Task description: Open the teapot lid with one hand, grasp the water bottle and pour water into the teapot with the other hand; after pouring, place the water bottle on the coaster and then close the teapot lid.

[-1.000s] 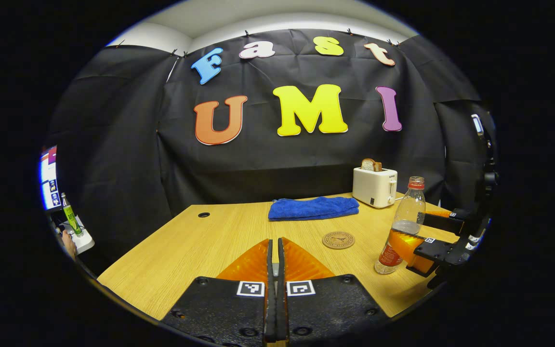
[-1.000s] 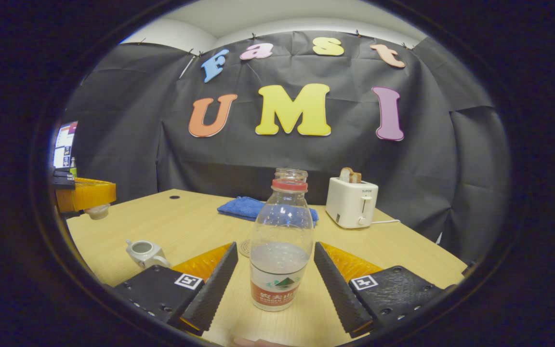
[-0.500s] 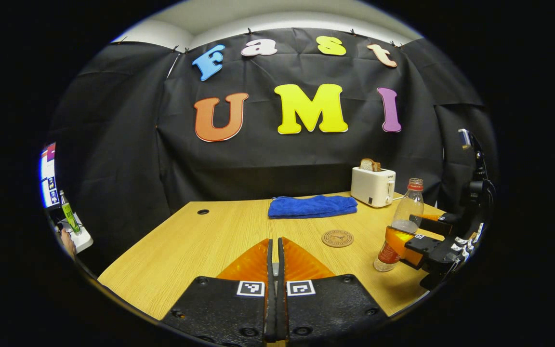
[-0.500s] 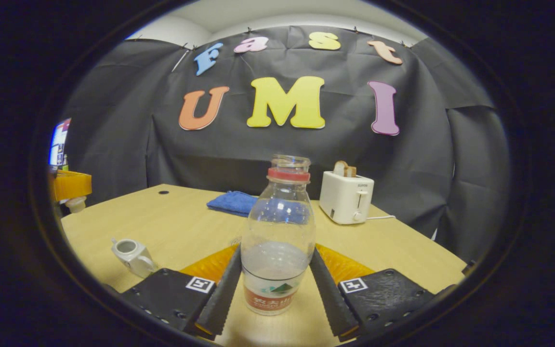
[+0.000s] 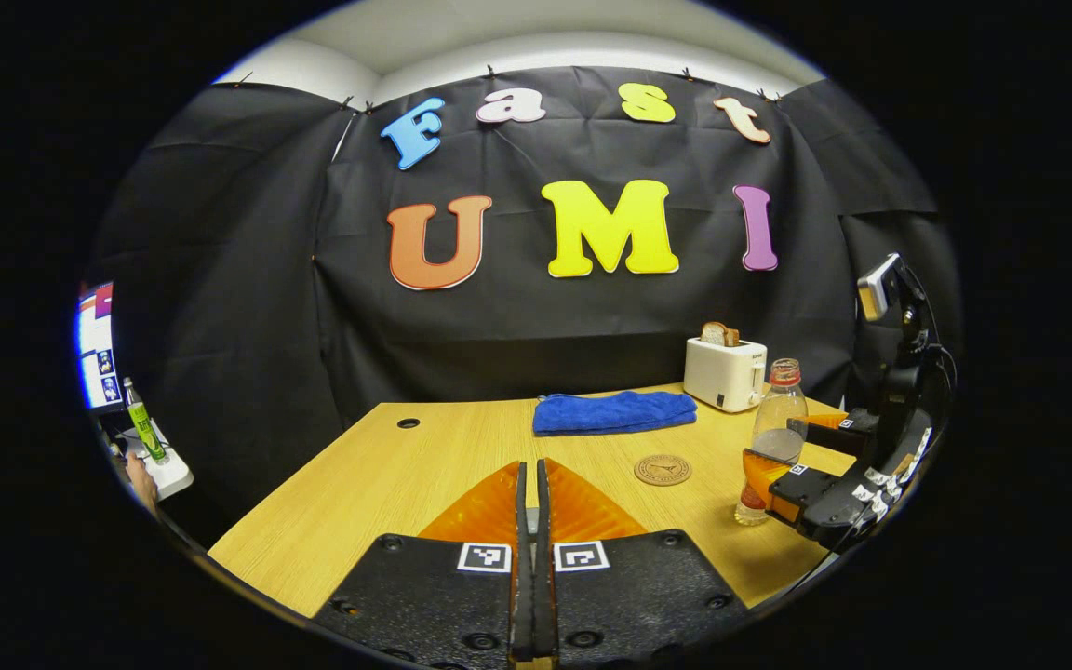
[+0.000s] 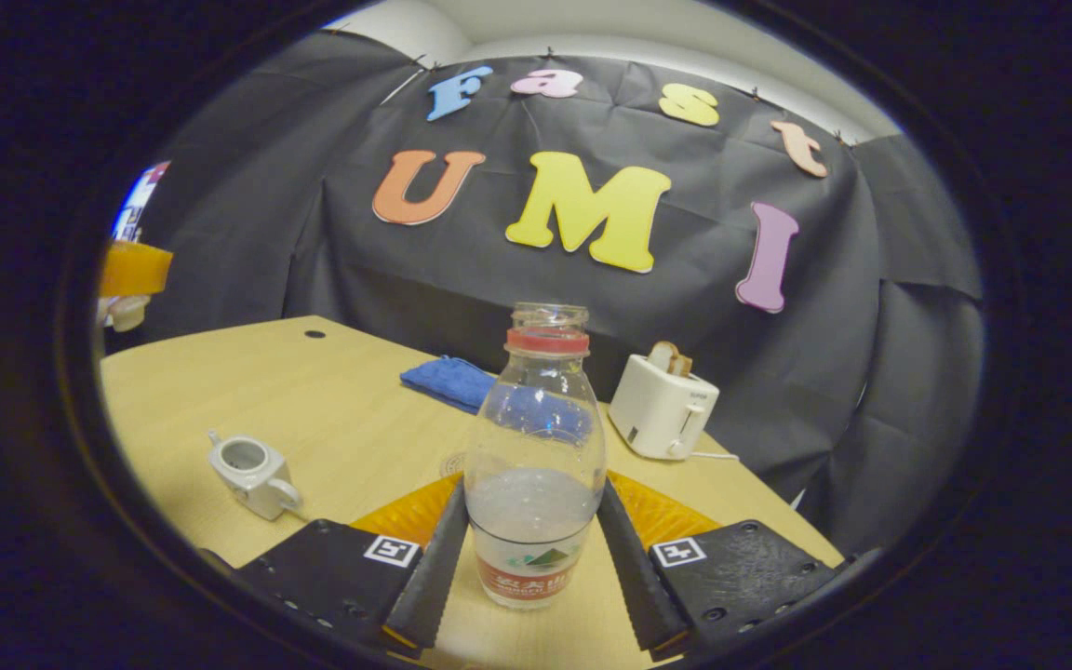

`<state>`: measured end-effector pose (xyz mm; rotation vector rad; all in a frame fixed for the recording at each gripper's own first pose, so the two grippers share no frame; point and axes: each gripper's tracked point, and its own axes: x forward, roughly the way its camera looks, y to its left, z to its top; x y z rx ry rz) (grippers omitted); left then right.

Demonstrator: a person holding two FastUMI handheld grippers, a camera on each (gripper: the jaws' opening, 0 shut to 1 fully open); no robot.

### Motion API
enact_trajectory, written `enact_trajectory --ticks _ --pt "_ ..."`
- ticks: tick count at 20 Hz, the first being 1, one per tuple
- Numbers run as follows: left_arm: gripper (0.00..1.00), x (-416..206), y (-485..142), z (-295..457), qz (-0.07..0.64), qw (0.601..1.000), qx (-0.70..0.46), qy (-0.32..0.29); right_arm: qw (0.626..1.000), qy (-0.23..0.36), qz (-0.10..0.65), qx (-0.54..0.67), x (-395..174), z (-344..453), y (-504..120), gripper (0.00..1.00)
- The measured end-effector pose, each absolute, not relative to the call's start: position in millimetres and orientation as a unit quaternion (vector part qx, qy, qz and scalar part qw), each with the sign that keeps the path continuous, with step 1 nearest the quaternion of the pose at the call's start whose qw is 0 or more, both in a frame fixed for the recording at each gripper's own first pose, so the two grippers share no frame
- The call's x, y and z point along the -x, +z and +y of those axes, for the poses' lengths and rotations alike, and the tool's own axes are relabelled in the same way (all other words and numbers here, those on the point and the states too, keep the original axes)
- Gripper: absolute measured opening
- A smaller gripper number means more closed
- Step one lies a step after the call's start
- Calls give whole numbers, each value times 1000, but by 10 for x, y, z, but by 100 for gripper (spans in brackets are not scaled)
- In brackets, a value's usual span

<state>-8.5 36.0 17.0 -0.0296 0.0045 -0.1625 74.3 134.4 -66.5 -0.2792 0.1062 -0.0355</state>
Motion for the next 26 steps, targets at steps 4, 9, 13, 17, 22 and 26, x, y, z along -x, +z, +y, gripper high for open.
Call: enact_trajectory --ticks 4,9,13,17,22,26 --pt "3 108 164 495 6 996 22 -83 971 -56 42 229 -706 1399 -575 77" --pt "3 120 190 703 2 998 16 -68 938 -67 52 335 -732 1557 -716 76" --pt "3 130 212 834 1 998 28 -63 906 -76 51 413 -769 1639 -812 77" --pt "3 108 173 917 5 998 30 -55 872 -81 50 481 -798 1746 -933 77" --pt "3 85 157 946 9 998 32 -53 813 -60 22 578 -788 1977 -1045 78" --pt "3 92 144 938 12 998 34 -56 767 -55 0 639 -760 2074 -1011 77"
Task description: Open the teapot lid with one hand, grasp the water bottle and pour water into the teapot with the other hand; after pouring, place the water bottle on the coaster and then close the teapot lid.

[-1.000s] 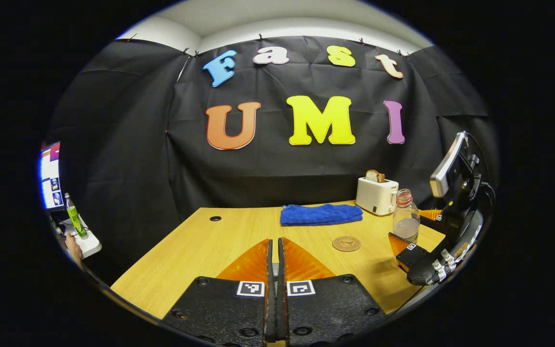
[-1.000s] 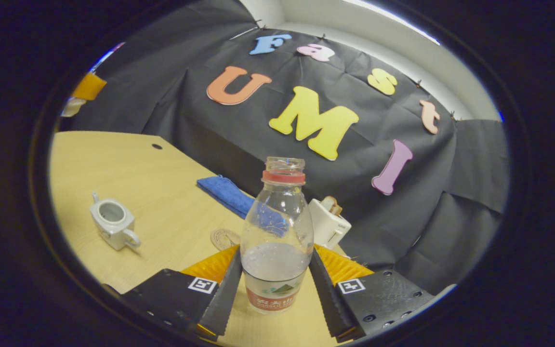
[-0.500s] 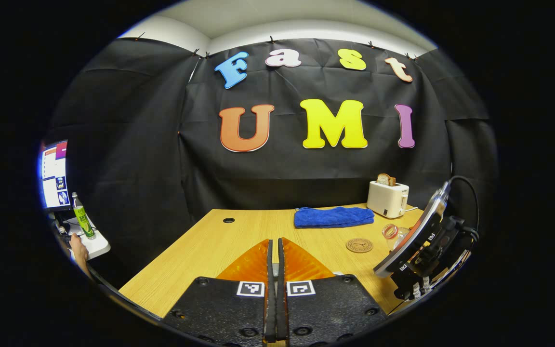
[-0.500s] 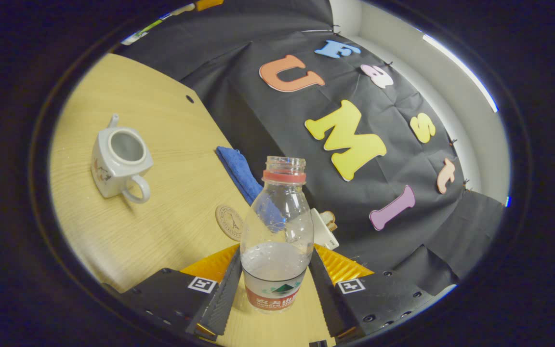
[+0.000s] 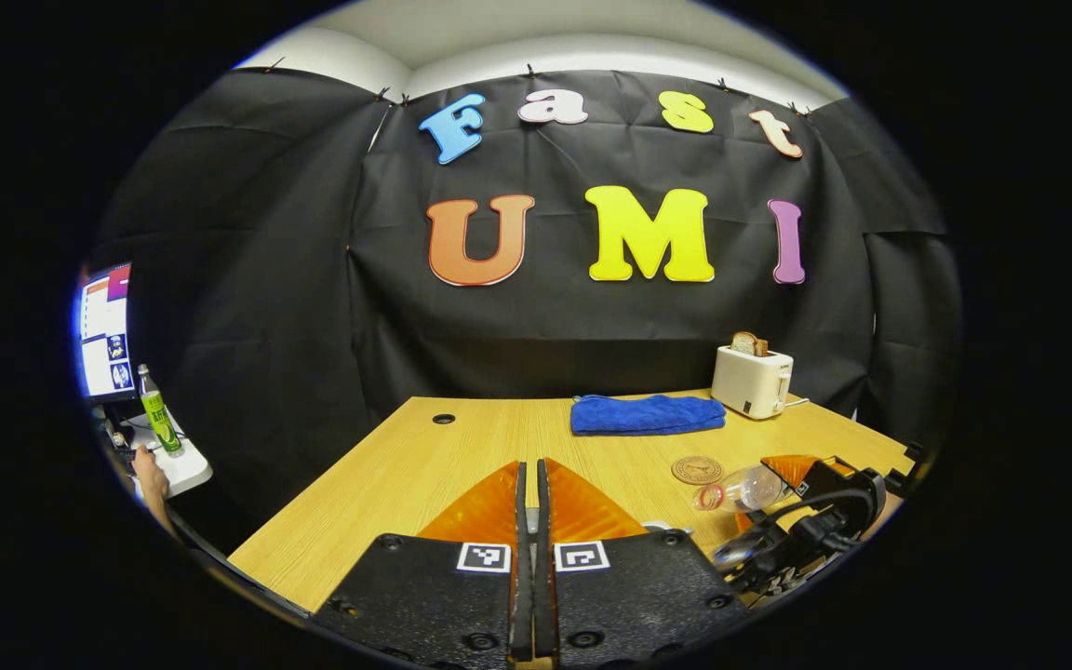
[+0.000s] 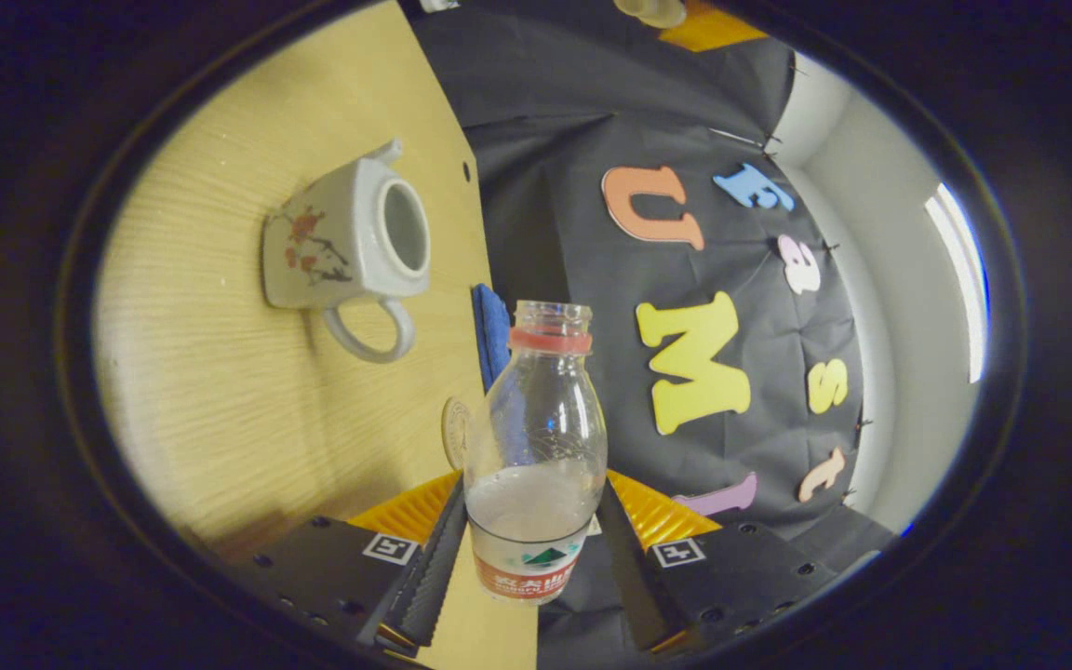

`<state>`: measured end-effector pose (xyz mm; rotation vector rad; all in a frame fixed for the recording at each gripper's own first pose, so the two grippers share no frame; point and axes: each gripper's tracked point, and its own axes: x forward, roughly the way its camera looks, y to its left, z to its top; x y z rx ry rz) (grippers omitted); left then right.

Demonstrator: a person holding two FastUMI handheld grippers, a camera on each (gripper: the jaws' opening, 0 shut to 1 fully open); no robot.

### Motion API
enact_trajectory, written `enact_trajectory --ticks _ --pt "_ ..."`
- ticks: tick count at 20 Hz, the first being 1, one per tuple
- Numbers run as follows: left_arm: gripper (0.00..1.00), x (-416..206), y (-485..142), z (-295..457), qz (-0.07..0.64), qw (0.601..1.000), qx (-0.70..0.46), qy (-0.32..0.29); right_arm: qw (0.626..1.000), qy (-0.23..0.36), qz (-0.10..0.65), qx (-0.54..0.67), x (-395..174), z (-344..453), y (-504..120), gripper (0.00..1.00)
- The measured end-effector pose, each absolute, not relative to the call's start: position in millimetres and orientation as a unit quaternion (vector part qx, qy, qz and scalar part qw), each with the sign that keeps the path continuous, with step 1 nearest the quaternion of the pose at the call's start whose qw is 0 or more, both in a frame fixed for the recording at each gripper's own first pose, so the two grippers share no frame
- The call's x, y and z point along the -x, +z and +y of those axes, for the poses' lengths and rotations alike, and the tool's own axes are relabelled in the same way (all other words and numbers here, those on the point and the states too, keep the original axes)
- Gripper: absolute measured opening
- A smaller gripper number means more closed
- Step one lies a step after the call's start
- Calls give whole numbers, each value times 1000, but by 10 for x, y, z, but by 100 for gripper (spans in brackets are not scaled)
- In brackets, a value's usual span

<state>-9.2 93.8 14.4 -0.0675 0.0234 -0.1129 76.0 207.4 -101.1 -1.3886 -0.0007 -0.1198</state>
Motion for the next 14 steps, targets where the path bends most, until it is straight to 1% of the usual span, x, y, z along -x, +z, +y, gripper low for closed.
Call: enact_trajectory --ticks 2,4,5,7,9,13,14 --pt "4 106 154 914 12 998 29 -59 744 -65 -11 665 -740 2079 -921 76" --pt "4 95 143 906 12 998 27 -60 723 -69 -26 687 -781 2149 -853 77" --pt "4 94 135 907 14 998 27 -60 712 -70 -31 698 -777 2166 -843 76" --pt "4 96 132 901 15 998 24 -61 692 -66 -39 718 -748 2201 -828 78" --pt "4 107 132 895 16 998 22 -63 670 -65 -54 738 -734 2264 -759 76" --pt "3 113 128 889 17 998 19 -63 637 -66 -69 765 -739 2325 -667 76" --pt "4 111 134 881 16 998 18 -64 631 -68 -72 769 -749 2348 -661 77"
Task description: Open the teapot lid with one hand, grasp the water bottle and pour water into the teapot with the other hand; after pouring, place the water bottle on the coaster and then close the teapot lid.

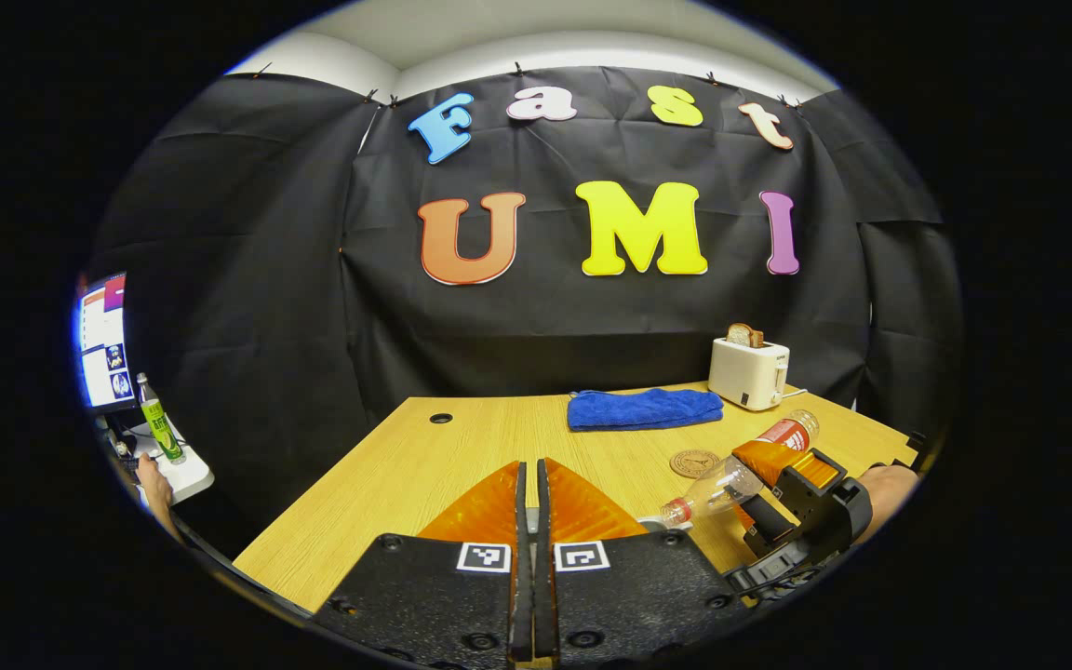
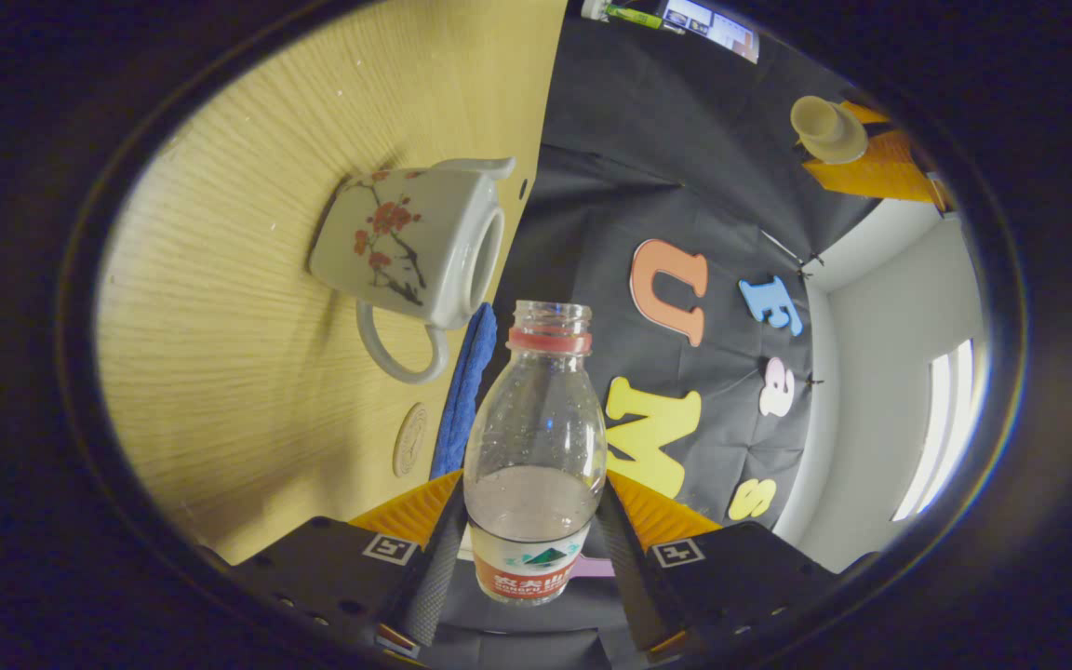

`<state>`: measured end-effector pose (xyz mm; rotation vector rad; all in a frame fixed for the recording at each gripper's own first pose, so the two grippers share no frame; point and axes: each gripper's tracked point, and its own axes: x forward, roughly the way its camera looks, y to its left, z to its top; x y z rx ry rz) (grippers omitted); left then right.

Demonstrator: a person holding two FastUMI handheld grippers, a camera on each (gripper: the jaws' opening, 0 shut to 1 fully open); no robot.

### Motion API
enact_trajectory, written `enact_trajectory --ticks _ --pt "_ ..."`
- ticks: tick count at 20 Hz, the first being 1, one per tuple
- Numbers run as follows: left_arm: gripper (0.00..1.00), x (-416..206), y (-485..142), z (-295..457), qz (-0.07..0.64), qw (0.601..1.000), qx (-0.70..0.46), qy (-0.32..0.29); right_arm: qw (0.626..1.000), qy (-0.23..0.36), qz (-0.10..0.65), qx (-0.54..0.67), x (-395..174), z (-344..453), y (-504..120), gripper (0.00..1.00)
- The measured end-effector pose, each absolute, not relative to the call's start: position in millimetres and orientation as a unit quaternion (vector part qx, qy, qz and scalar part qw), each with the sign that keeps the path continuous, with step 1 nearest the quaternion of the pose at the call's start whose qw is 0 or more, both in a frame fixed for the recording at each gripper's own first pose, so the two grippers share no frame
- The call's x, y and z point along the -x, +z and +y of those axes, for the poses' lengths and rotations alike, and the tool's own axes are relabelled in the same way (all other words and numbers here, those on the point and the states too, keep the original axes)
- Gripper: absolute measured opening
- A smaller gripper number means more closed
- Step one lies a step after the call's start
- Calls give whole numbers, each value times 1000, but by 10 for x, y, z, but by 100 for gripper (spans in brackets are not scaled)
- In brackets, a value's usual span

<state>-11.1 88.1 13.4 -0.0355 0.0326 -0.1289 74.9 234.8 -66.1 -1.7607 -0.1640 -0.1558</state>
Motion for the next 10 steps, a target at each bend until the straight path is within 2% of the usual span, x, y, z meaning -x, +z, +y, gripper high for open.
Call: enact_trajectory --ticks 2,5,7,10 --pt "3 125 160 863 12 997 16 -68 625 -68 -72 774 -728 2358 -669 76" --pt "3 131 162 870 12 997 18 -67 604 -73 -82 790 -709 2399 -624 78" --pt "4 136 163 883 12 998 19 -66 585 -78 -94 802 -684 2438 -587 74" --pt "4 145 173 874 10 997 20 -68 570 -83 -105 811 -690 2484 -500 77"
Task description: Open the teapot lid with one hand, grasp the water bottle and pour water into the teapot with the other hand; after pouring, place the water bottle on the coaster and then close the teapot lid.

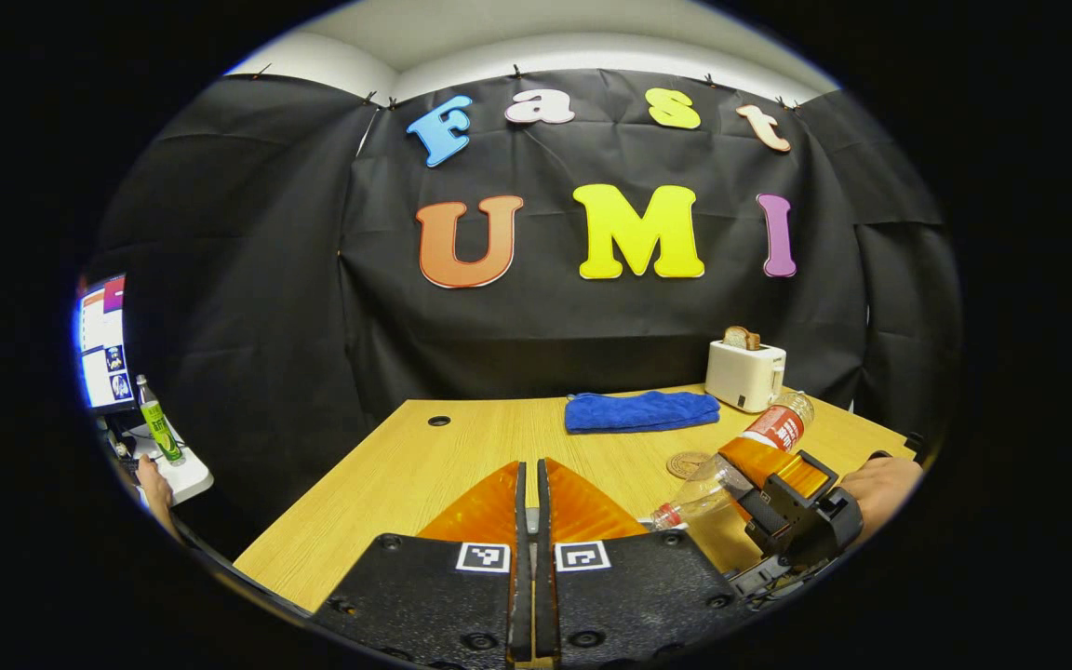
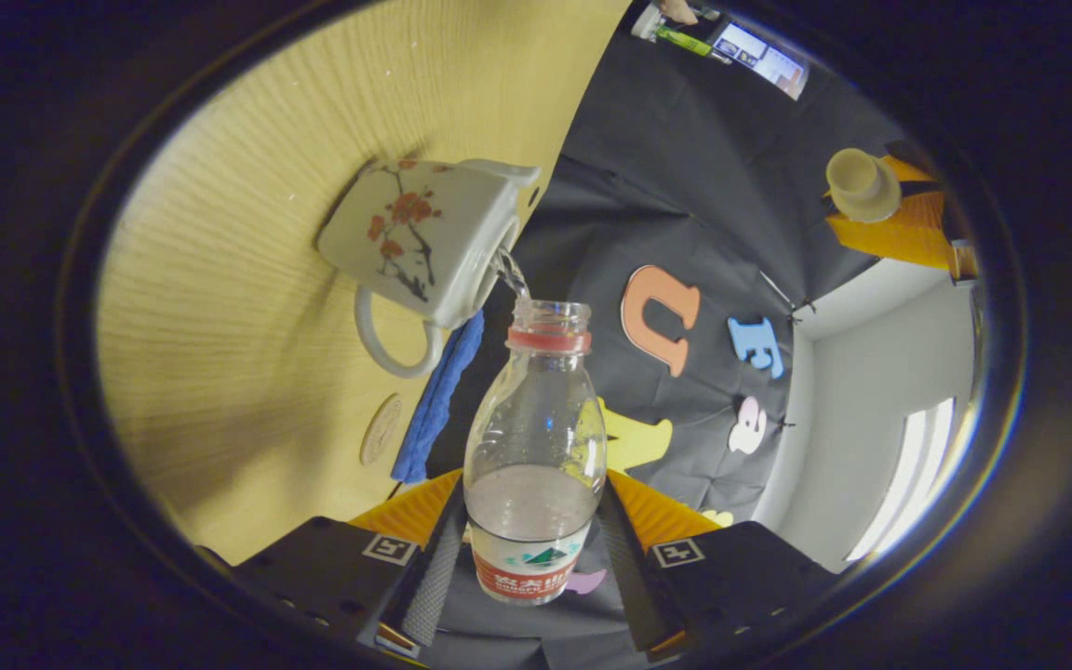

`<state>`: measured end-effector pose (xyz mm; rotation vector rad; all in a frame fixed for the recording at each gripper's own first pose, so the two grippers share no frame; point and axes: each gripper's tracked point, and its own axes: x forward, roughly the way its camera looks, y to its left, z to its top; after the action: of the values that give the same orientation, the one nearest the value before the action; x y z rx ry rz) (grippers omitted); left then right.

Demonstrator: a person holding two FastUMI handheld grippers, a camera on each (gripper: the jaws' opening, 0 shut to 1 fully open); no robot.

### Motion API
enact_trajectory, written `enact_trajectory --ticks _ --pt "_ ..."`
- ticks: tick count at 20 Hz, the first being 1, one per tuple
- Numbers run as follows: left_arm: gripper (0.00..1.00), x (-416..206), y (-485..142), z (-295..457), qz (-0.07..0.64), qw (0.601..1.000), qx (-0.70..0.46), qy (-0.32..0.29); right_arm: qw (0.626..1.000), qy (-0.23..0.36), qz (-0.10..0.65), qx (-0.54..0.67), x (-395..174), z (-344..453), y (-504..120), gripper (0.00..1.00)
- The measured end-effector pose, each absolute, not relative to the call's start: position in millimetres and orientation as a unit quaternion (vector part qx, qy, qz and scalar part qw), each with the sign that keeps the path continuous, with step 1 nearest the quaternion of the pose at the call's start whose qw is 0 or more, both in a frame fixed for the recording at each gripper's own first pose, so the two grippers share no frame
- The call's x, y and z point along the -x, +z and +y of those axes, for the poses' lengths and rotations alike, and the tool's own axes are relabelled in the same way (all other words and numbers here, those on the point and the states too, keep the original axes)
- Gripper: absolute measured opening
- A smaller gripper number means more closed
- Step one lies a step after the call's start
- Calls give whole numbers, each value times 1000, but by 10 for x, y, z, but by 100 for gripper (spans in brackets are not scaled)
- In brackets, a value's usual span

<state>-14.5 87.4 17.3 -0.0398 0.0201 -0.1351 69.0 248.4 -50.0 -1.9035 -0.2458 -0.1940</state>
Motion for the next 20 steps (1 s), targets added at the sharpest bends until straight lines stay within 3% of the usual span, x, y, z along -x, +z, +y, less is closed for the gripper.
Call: enact_trajectory --ticks 20 --pt "4 127 162 895 11 998 11 -65 490 -142 -197 837 -606 2686 -62 76"
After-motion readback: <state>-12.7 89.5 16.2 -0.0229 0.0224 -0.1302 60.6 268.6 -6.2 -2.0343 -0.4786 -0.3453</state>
